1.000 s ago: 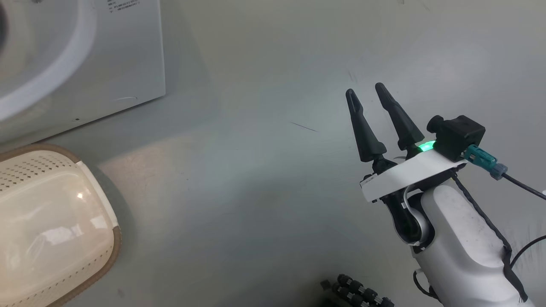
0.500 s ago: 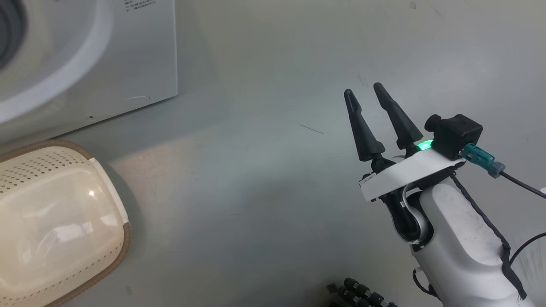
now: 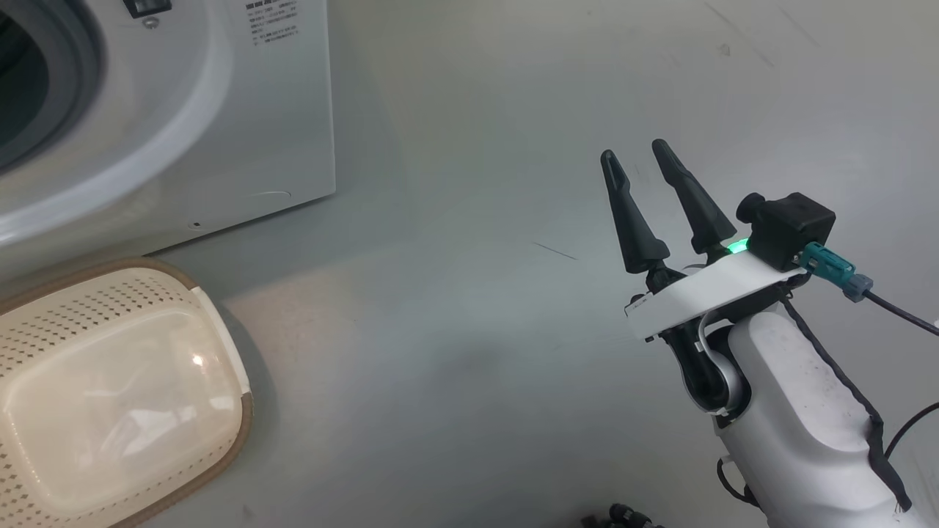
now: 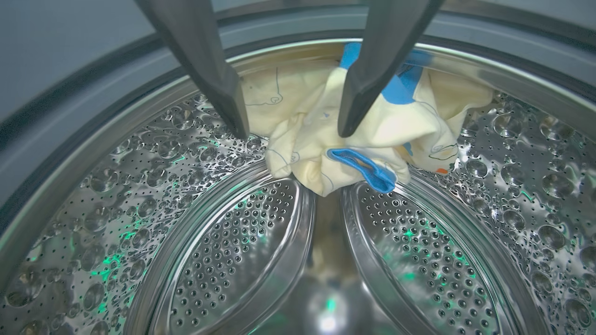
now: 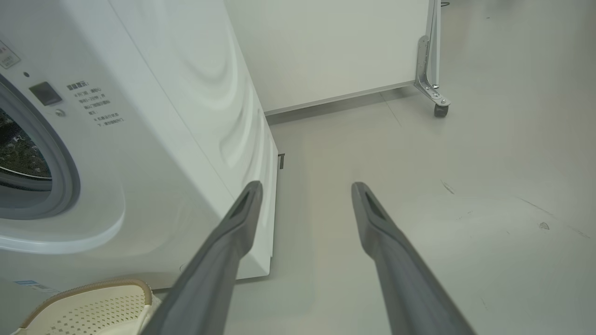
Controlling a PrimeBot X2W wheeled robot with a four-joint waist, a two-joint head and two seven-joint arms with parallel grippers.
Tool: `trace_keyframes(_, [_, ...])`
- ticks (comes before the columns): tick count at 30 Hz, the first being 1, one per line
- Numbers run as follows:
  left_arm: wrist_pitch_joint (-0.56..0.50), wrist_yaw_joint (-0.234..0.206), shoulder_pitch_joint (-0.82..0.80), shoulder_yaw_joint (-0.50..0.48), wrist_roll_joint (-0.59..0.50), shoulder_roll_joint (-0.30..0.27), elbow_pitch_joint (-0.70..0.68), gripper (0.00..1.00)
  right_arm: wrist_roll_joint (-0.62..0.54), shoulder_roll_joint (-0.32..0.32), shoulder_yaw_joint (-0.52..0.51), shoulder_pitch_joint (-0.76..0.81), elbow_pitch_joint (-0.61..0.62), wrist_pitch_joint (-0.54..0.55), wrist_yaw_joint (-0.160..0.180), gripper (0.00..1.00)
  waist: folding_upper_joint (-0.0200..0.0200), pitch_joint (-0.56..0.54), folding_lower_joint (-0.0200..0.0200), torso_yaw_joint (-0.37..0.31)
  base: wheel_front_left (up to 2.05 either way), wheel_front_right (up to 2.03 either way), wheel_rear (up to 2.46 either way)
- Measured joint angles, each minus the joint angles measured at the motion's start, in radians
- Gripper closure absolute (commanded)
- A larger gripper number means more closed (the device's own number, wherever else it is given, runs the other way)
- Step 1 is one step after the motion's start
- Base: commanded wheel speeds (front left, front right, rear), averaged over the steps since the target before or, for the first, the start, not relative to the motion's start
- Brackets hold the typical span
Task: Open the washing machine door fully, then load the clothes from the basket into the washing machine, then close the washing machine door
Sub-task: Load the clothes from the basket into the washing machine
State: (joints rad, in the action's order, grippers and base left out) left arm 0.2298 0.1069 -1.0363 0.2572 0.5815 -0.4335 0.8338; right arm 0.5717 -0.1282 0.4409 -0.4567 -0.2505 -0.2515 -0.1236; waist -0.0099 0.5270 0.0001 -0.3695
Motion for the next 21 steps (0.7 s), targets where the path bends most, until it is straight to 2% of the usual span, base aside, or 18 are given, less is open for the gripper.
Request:
trace_keyframes(9, [0.018, 0.006, 0.086, 0.013, 0.0, 0.056, 0.008, 0.0, 0.0, -0.023, -0.009, 0.001, -0.02, 0.0, 0.0, 0.0, 0.0, -0.078, -0.0001, 0.041, 0.0, 0.0, 0.0])
trace_keyframes(16, [0.021, 0.01, 0.193, 0.016, 0.006, 0.069, -0.007, 0.0, 0.0, -0.033, -0.005, 0.004, -0.037, 0.0, 0.0, 0.0, 0.0, -0.149, -0.0001, 0.079, 0.0, 0.0, 0.0])
trace_keyframes(21, [0.022, 0.01, 0.271, -0.016, 0.014, 0.071, -0.071, 0.0, 0.003, -0.049, -0.007, 0.033, -0.052, 0.0, 0.0, 0.0, 0.0, -0.208, -0.0001, 0.102, 0.0, 0.0, 0.0])
